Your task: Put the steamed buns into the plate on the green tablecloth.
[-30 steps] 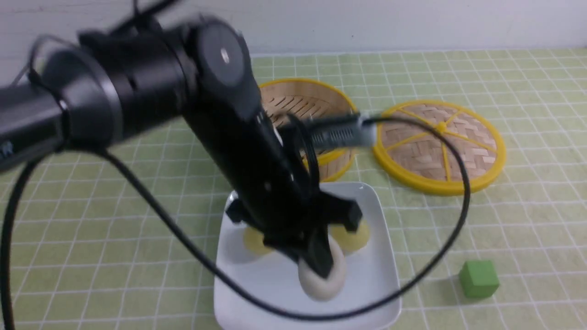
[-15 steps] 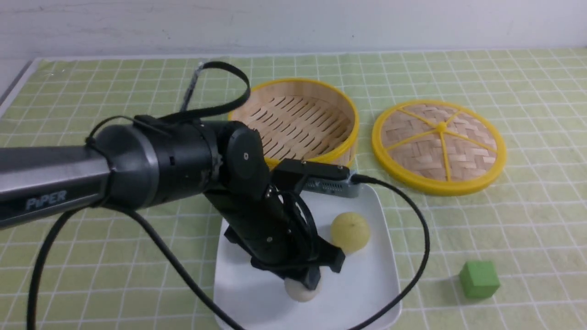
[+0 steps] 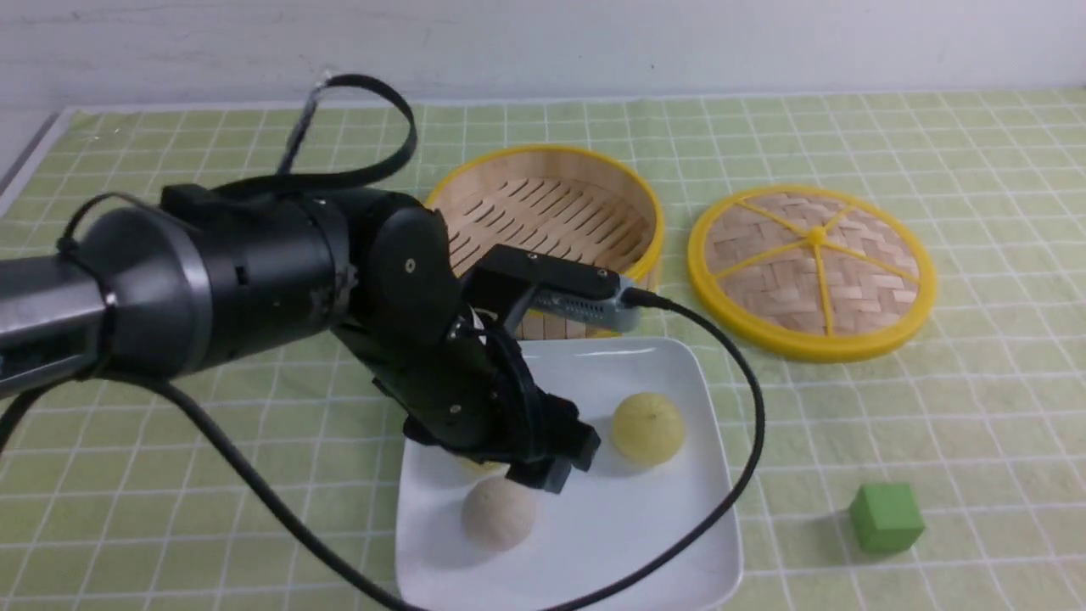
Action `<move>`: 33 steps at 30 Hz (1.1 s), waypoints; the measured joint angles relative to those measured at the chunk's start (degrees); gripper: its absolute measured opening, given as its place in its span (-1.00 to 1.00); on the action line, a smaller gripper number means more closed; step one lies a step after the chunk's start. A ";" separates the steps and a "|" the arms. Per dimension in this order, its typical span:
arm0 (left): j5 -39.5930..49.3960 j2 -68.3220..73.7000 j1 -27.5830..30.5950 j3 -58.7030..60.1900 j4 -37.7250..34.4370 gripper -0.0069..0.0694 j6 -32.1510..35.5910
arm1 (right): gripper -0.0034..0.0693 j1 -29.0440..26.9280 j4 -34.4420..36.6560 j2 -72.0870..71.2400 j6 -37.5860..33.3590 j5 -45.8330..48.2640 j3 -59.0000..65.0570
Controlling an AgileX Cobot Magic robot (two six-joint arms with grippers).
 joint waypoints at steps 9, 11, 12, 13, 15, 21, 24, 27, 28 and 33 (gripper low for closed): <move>4.67 -9.81 0.00 0.00 0.77 0.18 -4.67 | -0.73 0.00 0.24 -5.24 0.08 5.00 -2.41; 6.25 -12.05 0.00 0.00 1.18 -0.11 -4.94 | -0.90 0.00 -0.18 -8.80 1.38 7.41 -3.67; 6.89 -13.13 0.00 0.00 1.46 -0.33 -5.07 | -0.94 0.00 -1.11 -11.95 3.80 8.58 -4.08; 7.23 -13.87 0.00 0.00 1.79 -0.49 -5.07 | -0.94 0.00 -1.89 -14.55 5.17 8.86 -4.08; 7.55 -14.94 0.00 0.00 2.65 -0.72 -5.07 | -0.94 0.00 -4.83 -20.14 8.42 8.31 -3.19; 7.66 -15.41 0.00 0.04 3.77 -0.81 -5.07 | -0.94 0.00 -10.37 -30.06 11.69 -13.84 11.56; 7.66 -15.41 0.00 0.04 3.79 -0.81 -5.07 | -0.93 0.00 -10.51 -30.06 11.84 -25.20 17.53; 7.66 -15.35 0.00 0.04 3.85 -0.81 -5.09 | -0.93 0.00 -10.51 -30.06 11.84 -31.00 20.44; 7.66 -15.35 0.00 0.04 3.85 -0.81 -5.09 | -0.93 0.00 -10.51 -30.06 11.84 -31.63 20.71; 7.66 -15.35 0.00 0.06 3.85 -0.81 -5.09 | -0.92 0.00 -10.51 -30.06 11.84 -32.26 20.83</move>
